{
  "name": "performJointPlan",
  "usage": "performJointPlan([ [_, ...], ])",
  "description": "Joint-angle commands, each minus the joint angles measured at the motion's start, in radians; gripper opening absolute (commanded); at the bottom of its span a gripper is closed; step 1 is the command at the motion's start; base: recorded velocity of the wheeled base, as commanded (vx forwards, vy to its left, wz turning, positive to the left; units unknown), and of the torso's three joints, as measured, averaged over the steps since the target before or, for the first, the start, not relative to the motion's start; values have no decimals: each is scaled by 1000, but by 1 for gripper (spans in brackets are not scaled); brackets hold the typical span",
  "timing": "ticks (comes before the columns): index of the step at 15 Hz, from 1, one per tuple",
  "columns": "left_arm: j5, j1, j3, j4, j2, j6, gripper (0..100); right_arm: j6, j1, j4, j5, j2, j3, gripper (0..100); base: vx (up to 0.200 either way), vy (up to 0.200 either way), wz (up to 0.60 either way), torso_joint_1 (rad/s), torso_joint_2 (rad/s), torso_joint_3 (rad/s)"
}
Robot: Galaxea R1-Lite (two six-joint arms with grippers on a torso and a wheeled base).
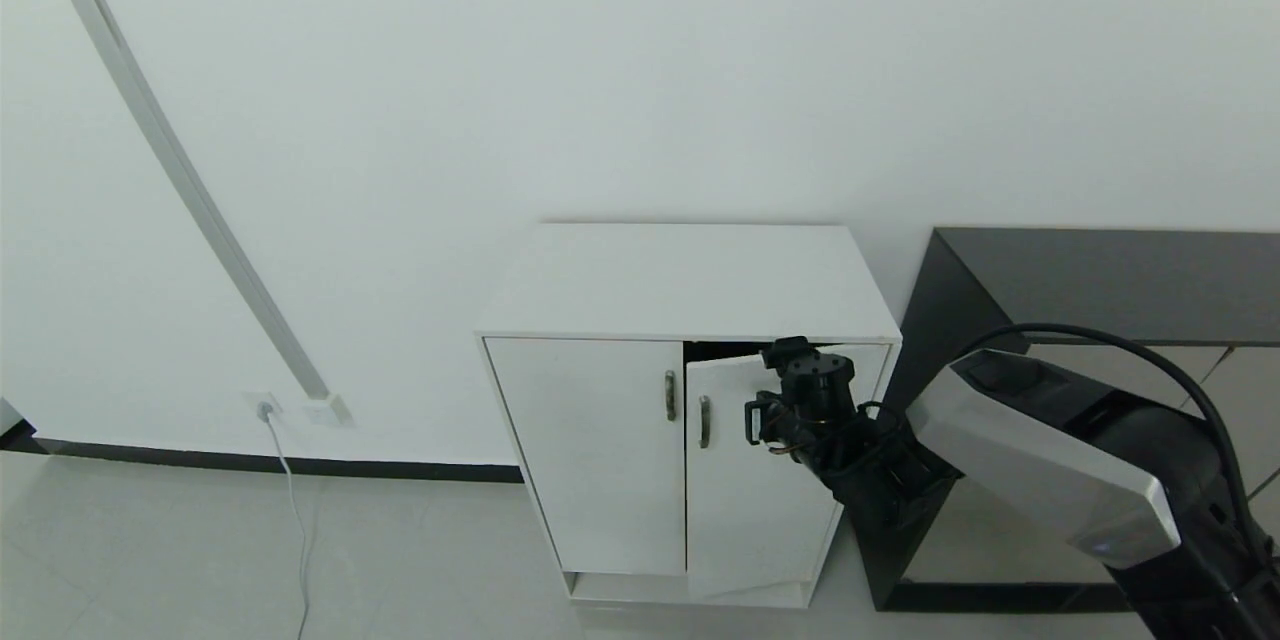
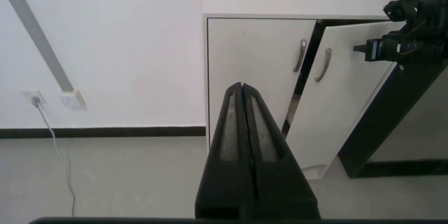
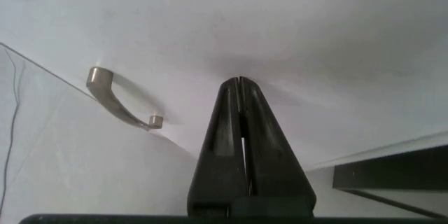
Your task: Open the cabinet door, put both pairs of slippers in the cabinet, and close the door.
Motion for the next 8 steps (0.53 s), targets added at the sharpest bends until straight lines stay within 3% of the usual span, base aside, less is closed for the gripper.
performJointPlan([
  [1,0,0,0,0,1,0,0,0,-5,21,0,20,-49,0,0,0,0,0,0,0],
  [8,0,0,0,0,1,0,0,0,-16,95,-2,46,-147,0,0,0,0,0,0,0],
])
